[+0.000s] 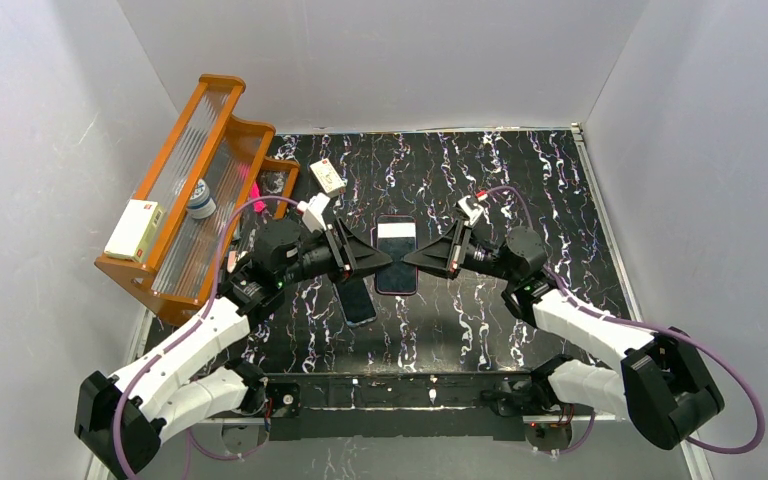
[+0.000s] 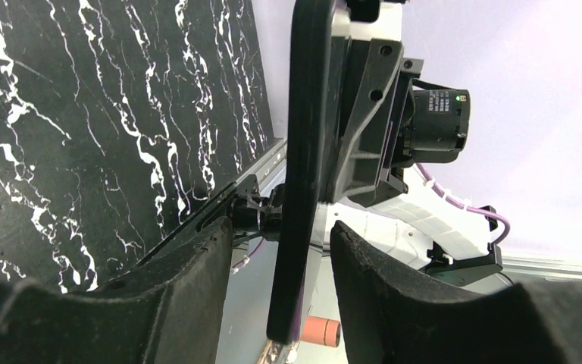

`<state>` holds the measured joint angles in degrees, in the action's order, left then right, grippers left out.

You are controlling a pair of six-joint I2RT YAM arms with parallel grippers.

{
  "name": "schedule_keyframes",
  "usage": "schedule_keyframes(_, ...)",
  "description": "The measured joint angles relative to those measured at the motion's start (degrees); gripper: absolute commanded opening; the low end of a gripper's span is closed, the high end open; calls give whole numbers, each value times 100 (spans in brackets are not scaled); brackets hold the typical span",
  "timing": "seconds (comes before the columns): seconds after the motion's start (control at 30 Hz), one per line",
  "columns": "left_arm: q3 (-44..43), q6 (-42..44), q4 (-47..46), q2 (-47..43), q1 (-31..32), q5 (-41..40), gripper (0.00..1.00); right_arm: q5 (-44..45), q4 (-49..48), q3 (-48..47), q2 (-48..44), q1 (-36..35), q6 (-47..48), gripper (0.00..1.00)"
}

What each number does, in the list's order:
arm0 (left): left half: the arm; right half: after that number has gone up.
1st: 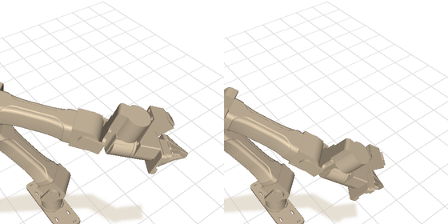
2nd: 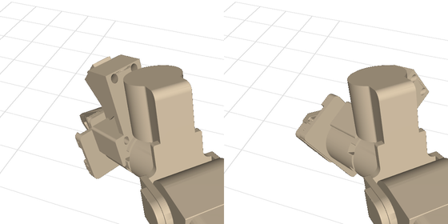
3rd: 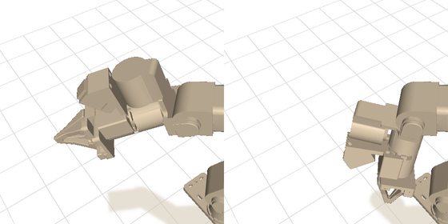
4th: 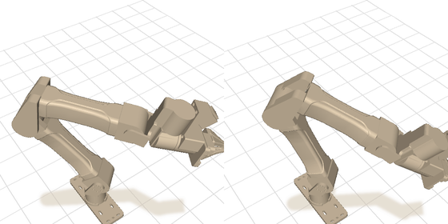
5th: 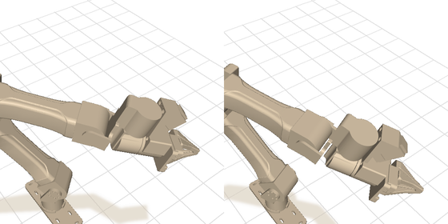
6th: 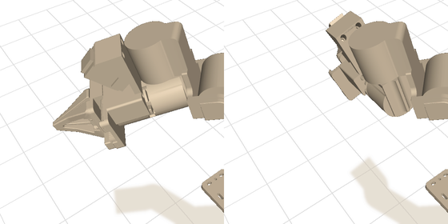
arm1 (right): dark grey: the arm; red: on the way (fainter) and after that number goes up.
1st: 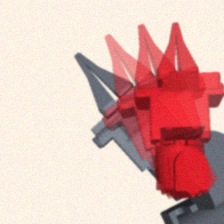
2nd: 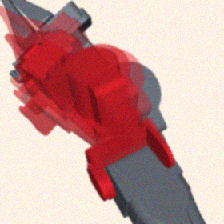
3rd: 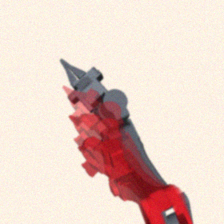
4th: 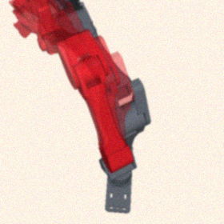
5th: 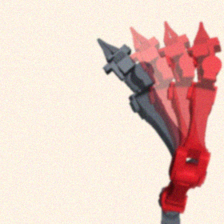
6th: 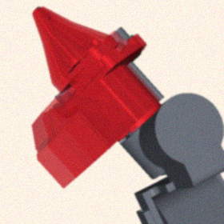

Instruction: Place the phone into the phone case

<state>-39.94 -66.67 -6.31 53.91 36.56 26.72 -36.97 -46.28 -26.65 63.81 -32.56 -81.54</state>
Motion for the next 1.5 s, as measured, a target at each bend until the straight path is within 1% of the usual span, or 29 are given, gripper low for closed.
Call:
schedule_keyframes(0.07,-48,11,-26,20,0,-24,44,-260,0,-57,28,-9,92,5)
schedule_keyframes(0.13,-92,9,-103,68,0,-35,36,-466,0,-79,31,-9,157,7)
schedule_keyframes(0.2,-111,-17,-210,140,0,-39,23,-651,37,-103,31,-9,254,11)
schedule_keyframes(0.23,-111,-39,-269,175,0,-42,13,-730,85,-120,31,-9,313,15)
schedule_keyframes(0.3,-105,-70,-417,221,0,-26,2,-848,308,-181,31,-9,435,25)
schedule_keyframes(0.33,-98,-114,-474,221,0,-15,0,-896,404,-214,31,-4,481,32)
schedule_keyframes(0.43,-46,-149,-699,221,0,7,0,-979,619,-330,11,22,636,53)
schedule_keyframes(0.47,-13,-153,-741,221,0,-2,0,-1036,645,-341,-13,17,695,57)
schedule_keyframes(0.53,39,-153,-743,221,-2,-52,0,-1156,695,-343,-68,7,793,63)
schedule_keyframes(0.63,125,-155,-833,219,-7,-157,0,-1274,715,-343,-85,-4,831,64)
schedule_keyframes(0.87,210,-157,-1163,173,-9,-404,0,-1484,678,-122,-85,-9,780,61)
schedule_keyframes(0.93,214,-181,-1296,170,-13,-457,0,-1530,675,-74,-85,-9,756,58)
schedule_keyframes(1.03,267,-214,-1471,157,-20,-511,0,-1569,662,-57,-85,-9,708,45)
schedule_keyframes(1.17,295,-173,-1436,149,-24,-535,0,-1565,616,-48,-87,-9,660,13)
schedule_keyframes(1.23,249,-55,-1263,125,-35,-579,0,-1526,579,-9,-105,-9,649,4)
schedule_keyframes(1.27,173,46,-1062,122,-35,-629,0,-1464,588,31,-142,-22,625,1)
schedule_keyframes(1.4,-326,560,-129,122,24,-763,0,-1139,835,111,-417,-118,669,1)
schedule_keyframes(1.5,-525,809,210,127,59,-789,0,-994,1237,39,-575,-160,835,1)
